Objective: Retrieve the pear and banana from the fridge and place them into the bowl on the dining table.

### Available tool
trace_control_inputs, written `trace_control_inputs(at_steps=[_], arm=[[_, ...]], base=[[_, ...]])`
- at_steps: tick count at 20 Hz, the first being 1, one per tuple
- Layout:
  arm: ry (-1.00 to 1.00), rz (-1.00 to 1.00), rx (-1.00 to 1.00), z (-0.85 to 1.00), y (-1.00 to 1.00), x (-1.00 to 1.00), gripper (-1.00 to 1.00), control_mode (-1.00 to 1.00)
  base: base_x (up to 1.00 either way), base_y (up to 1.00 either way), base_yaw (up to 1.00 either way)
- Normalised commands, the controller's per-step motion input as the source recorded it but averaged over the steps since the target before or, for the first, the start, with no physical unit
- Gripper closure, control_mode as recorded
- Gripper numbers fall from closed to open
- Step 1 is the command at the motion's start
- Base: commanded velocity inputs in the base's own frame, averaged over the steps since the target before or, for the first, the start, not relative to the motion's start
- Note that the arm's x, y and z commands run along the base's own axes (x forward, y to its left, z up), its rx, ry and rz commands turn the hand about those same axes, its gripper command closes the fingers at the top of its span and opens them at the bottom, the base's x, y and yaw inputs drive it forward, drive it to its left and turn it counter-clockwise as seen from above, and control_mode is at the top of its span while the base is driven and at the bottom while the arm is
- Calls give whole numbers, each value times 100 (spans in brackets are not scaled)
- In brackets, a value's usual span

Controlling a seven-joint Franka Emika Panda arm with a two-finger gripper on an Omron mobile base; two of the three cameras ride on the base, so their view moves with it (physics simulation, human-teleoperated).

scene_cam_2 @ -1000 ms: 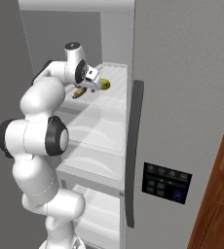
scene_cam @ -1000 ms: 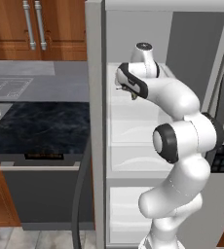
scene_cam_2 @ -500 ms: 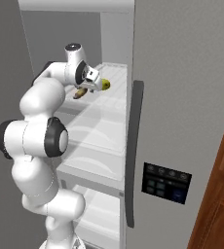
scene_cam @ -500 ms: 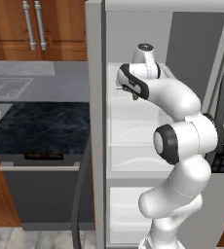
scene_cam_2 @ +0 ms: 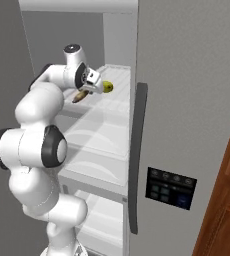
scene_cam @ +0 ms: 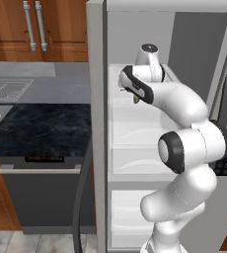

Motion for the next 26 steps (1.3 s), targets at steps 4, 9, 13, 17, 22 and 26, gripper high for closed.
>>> trace_control_inputs(at_steps=[4,9,13,17,22,26], arm=[[-1,0,0,4,-2,-43,100,-100],[0,0,0,28,-16,-54,100,-100],[-3,0,0,54,-23,-66,100,-100],[-4,0,0,56,-27,-96,100,-100],[-2,2,0,19,-13,-100,100,-100],[-1,4,0,-2,-1,-90,100,-100]], base=[[0,0,0],[0,0,0],[0,0,0],[0,0,0],[0,0,0],[0,0,0]])
